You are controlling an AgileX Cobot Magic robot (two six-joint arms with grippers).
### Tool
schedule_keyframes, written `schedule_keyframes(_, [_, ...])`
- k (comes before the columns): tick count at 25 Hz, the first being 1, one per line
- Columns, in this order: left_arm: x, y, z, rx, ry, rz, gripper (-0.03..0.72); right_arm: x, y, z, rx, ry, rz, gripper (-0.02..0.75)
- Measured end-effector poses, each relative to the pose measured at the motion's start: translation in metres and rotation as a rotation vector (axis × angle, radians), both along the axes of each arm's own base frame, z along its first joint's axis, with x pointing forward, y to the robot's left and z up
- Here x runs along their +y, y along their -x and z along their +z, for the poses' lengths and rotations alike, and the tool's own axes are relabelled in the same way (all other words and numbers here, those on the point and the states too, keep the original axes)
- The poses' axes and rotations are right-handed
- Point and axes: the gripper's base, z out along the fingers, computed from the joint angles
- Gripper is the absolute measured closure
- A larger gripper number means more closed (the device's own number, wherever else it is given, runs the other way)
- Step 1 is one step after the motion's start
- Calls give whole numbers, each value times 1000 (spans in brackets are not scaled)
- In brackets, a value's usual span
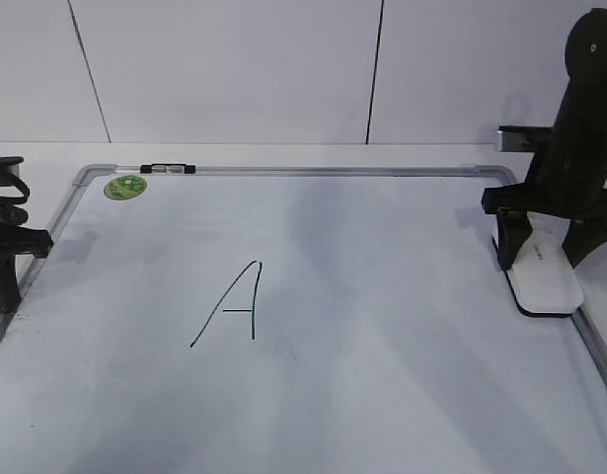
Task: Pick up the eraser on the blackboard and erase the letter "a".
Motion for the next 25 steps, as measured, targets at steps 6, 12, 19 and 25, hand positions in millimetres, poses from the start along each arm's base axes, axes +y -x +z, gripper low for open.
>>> schedule_keyframes(6, [0, 0, 0, 0, 0, 0, 643, 1, 0, 0, 1, -25, 9, 135])
schedule_keyframes(12, [0, 0, 0, 0, 0, 0, 643, 1, 0, 0, 0, -27, 17, 135])
schedule_keyframes(19, [0, 0, 0, 0, 0, 0, 639, 1, 0, 0, -1, -27, 35, 134])
schedule_keyframes(25, [0, 0, 0, 0, 0, 0, 636, 1, 0, 0, -1, -28, 40, 134])
